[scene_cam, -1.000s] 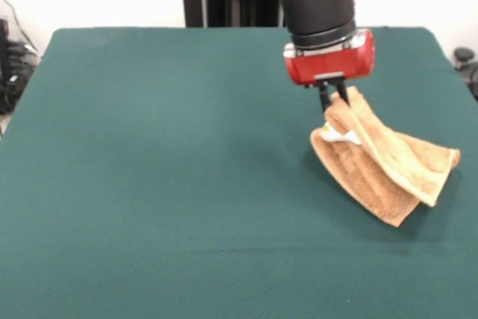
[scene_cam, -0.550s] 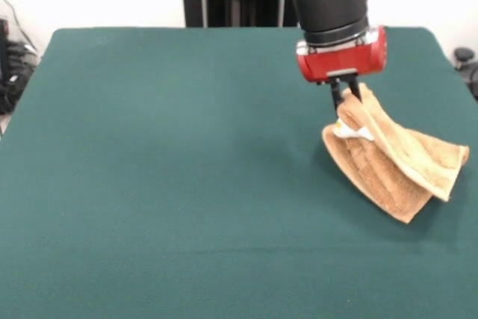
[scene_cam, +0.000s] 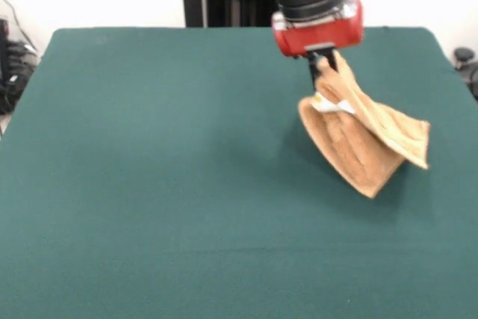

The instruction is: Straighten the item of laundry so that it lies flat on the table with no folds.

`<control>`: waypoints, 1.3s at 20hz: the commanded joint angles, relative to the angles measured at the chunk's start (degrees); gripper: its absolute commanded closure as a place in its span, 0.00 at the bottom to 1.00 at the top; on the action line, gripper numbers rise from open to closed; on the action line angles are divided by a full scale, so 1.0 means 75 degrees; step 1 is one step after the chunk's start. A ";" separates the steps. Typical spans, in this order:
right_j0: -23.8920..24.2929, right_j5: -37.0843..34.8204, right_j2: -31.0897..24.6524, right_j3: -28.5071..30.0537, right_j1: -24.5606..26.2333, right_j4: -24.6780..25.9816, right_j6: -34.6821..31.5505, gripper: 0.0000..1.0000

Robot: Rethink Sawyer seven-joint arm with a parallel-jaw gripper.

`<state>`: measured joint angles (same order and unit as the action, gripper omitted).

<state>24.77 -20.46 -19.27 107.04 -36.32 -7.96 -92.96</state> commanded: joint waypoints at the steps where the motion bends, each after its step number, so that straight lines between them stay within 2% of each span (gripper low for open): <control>1: 0.0604 -0.2685 0.0265 -0.1105 -0.0356 0.0762 0.0654 1.00; 5: 0.1108 -0.3122 0.0016 -0.1426 -0.0312 0.1314 0.1020 1.00; 10: 0.1523 -0.3040 -0.0325 -0.1485 -0.0331 0.1838 0.1016 1.00; 17: 0.1772 -0.2033 -0.0469 -0.0736 -0.0878 0.2344 0.0449 1.00; 20: 0.1888 -0.1879 -0.0559 -0.0625 -0.0924 0.2488 0.0392 1.00; 26: 0.1709 -0.1651 -0.0505 -0.0498 -0.0989 0.2648 -0.0074 1.00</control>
<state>40.09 -35.54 -18.28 99.28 -43.81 11.12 -92.96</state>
